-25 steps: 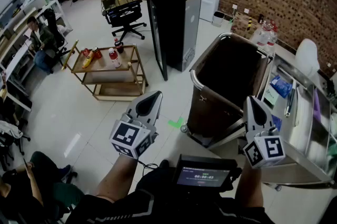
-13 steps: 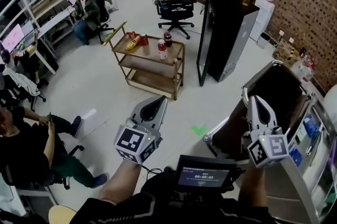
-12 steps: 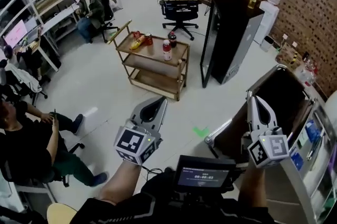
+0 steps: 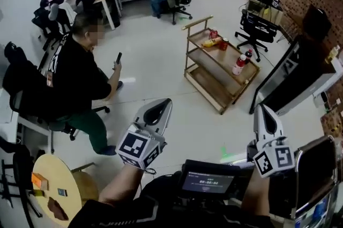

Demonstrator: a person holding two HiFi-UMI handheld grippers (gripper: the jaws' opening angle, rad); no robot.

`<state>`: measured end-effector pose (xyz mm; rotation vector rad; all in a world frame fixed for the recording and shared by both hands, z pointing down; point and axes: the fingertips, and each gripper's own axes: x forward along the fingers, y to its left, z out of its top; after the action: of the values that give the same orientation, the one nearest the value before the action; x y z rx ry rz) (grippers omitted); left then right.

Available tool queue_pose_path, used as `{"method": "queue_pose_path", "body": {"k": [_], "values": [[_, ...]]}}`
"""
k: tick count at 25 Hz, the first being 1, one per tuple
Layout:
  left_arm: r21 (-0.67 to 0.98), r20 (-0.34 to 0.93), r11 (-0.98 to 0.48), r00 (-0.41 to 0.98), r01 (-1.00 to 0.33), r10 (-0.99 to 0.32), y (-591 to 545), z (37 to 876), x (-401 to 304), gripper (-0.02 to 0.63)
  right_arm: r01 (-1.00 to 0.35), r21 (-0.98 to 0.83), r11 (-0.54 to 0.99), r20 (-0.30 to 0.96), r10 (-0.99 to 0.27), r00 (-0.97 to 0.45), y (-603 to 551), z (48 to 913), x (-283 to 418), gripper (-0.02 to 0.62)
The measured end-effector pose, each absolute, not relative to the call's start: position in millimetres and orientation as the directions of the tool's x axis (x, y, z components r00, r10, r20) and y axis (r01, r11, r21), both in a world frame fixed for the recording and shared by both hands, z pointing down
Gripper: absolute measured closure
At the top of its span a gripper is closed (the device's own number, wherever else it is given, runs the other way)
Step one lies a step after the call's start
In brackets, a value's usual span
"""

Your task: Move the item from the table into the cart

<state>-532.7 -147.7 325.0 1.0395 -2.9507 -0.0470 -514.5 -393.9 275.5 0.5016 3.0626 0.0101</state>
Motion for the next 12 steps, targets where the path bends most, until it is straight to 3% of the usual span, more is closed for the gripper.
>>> {"method": "queue_pose_path", "body": {"k": [5,12], "values": [[0.030,0.029,0.900,-0.900,-0.435,-0.436,-51,325,-561,0.606,0.510,-0.021,0.860,-0.042,0.509,-0.860,-303,280,-593,0.594],[-0.005,0.035,0.993,-0.993,-0.115,-0.115,95,325,-541,0.606,0.782,-0.038,0.622,-0.063,0.780,-0.623,-130,286,-663,0.594]]}}
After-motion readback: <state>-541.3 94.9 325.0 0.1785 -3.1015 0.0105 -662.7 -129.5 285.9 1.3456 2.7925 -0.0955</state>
